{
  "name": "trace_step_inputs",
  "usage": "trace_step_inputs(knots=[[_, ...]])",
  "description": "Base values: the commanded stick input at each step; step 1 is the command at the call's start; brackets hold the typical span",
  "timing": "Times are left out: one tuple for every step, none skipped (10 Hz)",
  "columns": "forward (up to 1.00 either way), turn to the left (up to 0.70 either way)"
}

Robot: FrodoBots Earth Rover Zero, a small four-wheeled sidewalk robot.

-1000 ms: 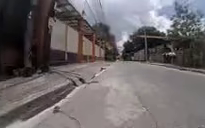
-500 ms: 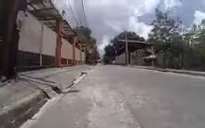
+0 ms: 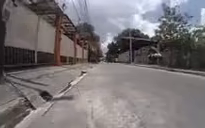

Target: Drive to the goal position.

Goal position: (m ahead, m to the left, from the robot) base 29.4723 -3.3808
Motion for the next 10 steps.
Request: trace_step_inputs(knots=[[1.0,0.0],[1.0,0.0],[1.0,0.0],[1.0,0.0],[1.0,0.0],[1.0,0.0],[1.0,-0.09],[1.0,-0.32],[1.0,-0.39],[1.0,-0.39]])
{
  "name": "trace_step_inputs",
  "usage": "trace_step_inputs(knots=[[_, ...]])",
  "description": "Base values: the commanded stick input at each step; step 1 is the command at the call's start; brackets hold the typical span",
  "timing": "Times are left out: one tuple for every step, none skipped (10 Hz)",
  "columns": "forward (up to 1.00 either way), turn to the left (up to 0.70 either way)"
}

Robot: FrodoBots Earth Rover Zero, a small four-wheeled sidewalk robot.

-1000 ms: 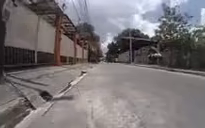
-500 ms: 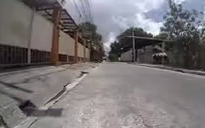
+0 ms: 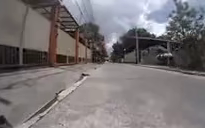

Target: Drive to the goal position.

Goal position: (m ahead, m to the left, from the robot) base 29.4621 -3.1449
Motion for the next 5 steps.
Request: trace_step_inputs(knots=[[1.0,-0.17],[1.0,-0.01],[1.0,0.0],[1.0,0.0],[1.0,0.0]])
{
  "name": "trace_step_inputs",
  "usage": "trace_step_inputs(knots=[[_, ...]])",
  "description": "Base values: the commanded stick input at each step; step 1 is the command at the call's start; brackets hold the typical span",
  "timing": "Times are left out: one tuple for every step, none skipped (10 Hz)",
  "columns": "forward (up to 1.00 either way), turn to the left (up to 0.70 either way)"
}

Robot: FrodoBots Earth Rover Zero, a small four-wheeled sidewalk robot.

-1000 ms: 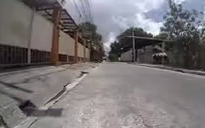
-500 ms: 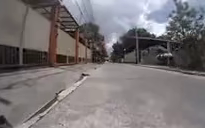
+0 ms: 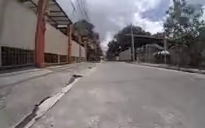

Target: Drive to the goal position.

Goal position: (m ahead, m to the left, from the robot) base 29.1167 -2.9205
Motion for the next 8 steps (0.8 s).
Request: trace_step_inputs(knots=[[1.0,0.0],[1.0,0.0],[1.0,0.0],[1.0,0.0],[1.0,0.0],[1.0,0.0],[1.0,0.0],[1.0,0.0]])
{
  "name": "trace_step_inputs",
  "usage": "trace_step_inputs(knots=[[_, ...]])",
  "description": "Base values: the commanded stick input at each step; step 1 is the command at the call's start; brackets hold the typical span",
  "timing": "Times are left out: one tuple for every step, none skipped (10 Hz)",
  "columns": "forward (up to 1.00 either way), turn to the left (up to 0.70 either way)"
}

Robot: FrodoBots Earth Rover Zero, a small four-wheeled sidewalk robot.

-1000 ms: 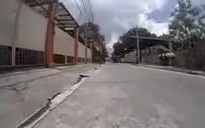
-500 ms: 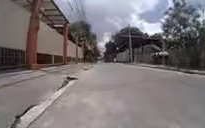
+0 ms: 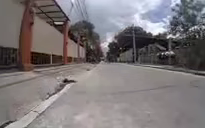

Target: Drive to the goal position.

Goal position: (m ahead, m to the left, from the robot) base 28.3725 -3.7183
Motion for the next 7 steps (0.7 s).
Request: trace_step_inputs(knots=[[1.0,0.0],[1.0,0.0],[1.0,0.0],[1.0,0.0],[1.0,0.0],[1.0,0.0],[1.0,0.0]])
